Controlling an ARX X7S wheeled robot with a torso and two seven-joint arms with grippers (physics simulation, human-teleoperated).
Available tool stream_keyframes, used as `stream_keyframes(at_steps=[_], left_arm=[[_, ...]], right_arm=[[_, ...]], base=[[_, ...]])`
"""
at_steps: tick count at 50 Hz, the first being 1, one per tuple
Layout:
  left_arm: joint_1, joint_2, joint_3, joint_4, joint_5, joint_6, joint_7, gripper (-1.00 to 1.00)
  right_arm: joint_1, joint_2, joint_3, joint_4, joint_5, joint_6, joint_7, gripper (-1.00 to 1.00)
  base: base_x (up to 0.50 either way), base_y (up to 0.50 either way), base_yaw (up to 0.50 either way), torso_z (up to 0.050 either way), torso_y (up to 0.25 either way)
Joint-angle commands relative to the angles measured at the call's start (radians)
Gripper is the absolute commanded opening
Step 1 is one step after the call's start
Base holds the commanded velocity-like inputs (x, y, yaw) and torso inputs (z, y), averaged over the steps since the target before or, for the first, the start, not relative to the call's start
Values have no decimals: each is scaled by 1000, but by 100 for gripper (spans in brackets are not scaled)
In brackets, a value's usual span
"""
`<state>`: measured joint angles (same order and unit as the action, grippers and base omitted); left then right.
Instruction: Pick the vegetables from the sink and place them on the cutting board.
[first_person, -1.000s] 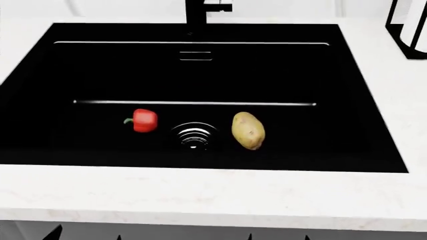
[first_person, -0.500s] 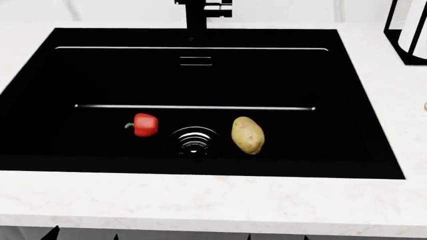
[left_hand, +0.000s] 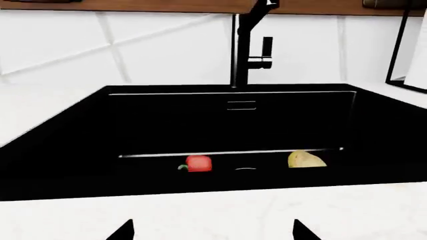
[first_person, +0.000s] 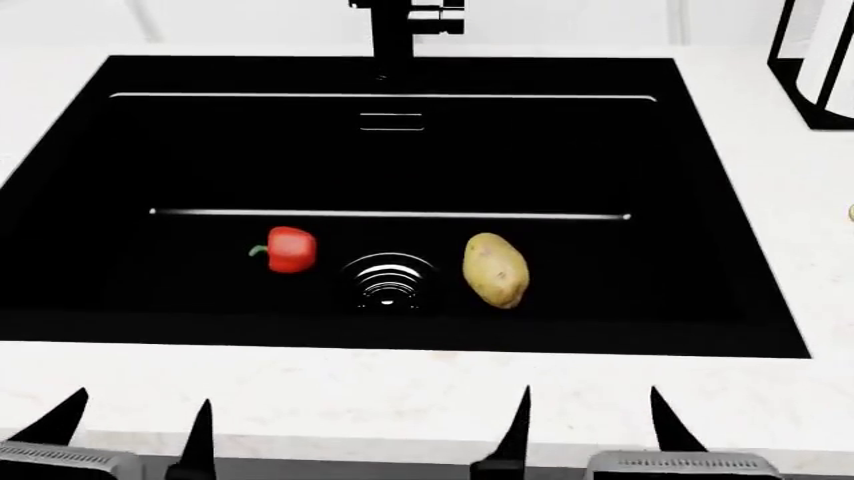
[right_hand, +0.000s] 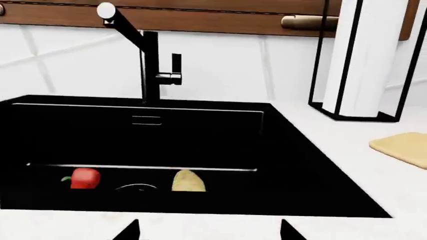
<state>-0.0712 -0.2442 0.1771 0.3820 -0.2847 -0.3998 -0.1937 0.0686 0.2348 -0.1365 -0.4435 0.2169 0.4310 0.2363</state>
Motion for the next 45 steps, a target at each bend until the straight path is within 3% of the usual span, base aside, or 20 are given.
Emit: stream_keyframes(at_steps=[1,9,15,18,21,22,25,28,29,39,45], left_arm=[[-100,-27,-35,224,-98,-299,-59,100],[-202,-69,-74,236,-149,-416,-52,100],[-391,-108,-121,212,-205,-539,-37,100],[-483,-93,-251,196,-352,-660,-10,100],[-583,-153,-213,173,-330,-701,-7,100],[-639,-145,-238,134,-370,-772,-10,100],[-726,-152,-238,53,-365,-796,-8,100],[-761,-149,-262,-1,-372,-802,-4,100],[-778,-155,-268,-18,-374,-817,-7,100],[-955,-181,-173,-241,-285,-828,-22,100],[-927,-185,-168,-221,-300,-855,-20,100]], right_arm=[[116,62,59,-231,66,281,16,100],[268,106,108,-271,164,493,-15,100],[435,173,227,-303,285,711,-51,100],[515,220,287,-321,347,820,-76,100],[573,248,303,-289,372,854,-105,100],[601,251,321,-263,394,883,-121,100],[664,240,363,-213,442,935,-147,100],[694,241,367,-187,453,954,-151,100],[692,276,311,-175,429,948,-151,100],[773,269,341,-71,452,961,-174,100],[768,285,307,-65,453,975,-177,100]], base=[[0,0,0,0,0],[0,0,0,0,0],[0,0,0,0,0],[0,0,0,0,5],[0,0,0,0,0],[0,0,0,0,0],[0,0,0,0,0],[0,0,0,0,0],[0,0,0,0,0],[0,0,0,0,1],[0,0,0,0,0]])
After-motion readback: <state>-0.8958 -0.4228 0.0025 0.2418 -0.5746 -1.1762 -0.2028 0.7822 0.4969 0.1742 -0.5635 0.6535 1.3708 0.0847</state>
